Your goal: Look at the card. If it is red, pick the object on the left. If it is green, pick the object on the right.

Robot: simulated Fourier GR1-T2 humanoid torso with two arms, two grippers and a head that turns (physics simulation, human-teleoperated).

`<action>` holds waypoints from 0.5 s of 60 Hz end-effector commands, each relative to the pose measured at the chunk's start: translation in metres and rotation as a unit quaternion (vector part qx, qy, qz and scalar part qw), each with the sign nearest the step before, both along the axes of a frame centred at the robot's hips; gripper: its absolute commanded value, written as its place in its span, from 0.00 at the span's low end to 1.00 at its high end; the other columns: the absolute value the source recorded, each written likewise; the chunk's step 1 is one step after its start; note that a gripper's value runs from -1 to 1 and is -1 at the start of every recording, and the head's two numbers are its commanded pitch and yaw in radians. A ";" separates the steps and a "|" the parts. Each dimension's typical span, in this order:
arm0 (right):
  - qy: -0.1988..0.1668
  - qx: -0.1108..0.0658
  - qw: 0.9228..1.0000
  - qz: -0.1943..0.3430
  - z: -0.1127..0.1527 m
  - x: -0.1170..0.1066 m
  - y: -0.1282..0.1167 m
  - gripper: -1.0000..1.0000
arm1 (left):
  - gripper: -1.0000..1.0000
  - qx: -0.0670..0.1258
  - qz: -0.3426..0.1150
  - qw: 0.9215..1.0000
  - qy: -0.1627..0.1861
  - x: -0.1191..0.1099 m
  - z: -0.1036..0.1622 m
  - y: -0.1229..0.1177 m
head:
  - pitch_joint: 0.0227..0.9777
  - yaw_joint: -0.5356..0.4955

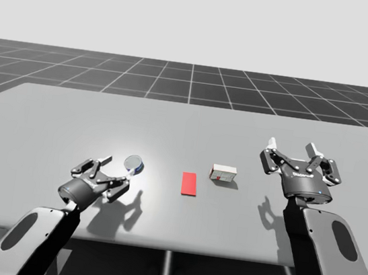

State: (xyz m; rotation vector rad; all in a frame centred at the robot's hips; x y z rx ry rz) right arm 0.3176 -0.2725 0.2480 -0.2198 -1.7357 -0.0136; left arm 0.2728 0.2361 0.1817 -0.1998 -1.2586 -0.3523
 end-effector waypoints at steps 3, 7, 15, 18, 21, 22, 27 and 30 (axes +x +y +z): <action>-0.001 -0.001 1.000 -0.001 0.000 0.000 0.000 0.00 | 0.00 0.016 0.003 1.000 0.016 0.010 -0.024 -0.003 | 0.84 0.78; -0.002 -0.001 1.000 -0.002 0.000 0.000 -0.001 0.00 | 0.00 0.017 0.006 1.000 0.020 0.014 -0.028 -0.005 | 0.84 0.78; -0.002 -0.002 1.000 -0.002 0.001 0.000 0.000 0.00 | 0.00 0.017 0.011 1.000 0.024 0.024 -0.031 -0.009 | 0.84 0.78; -0.002 -0.002 1.000 -0.002 0.001 0.000 -0.001 0.00 | 0.00 0.017 0.013 0.999 0.026 0.030 -0.032 -0.011 | 0.84 0.78; -0.003 -0.002 1.000 -0.003 0.001 0.000 -0.001 0.00 | 0.00 0.016 0.015 0.999 0.031 0.035 -0.034 -0.013 | 0.84 0.78; -0.003 -0.002 1.000 -0.003 0.001 0.000 -0.001 0.00 | 0.00 0.015 0.016 0.999 0.033 0.037 -0.034 -0.013 | 0.84 0.78; -0.003 -0.001 1.000 -0.003 0.001 0.000 -0.001 0.00 | 0.00 0.014 0.021 0.999 0.038 0.044 -0.038 -0.015 | 0.84 0.78; -0.004 -0.001 1.000 -0.003 0.001 0.000 -0.001 0.00 | 0.00 0.016 0.024 0.999 0.042 0.049 -0.040 -0.017 | 0.84 0.78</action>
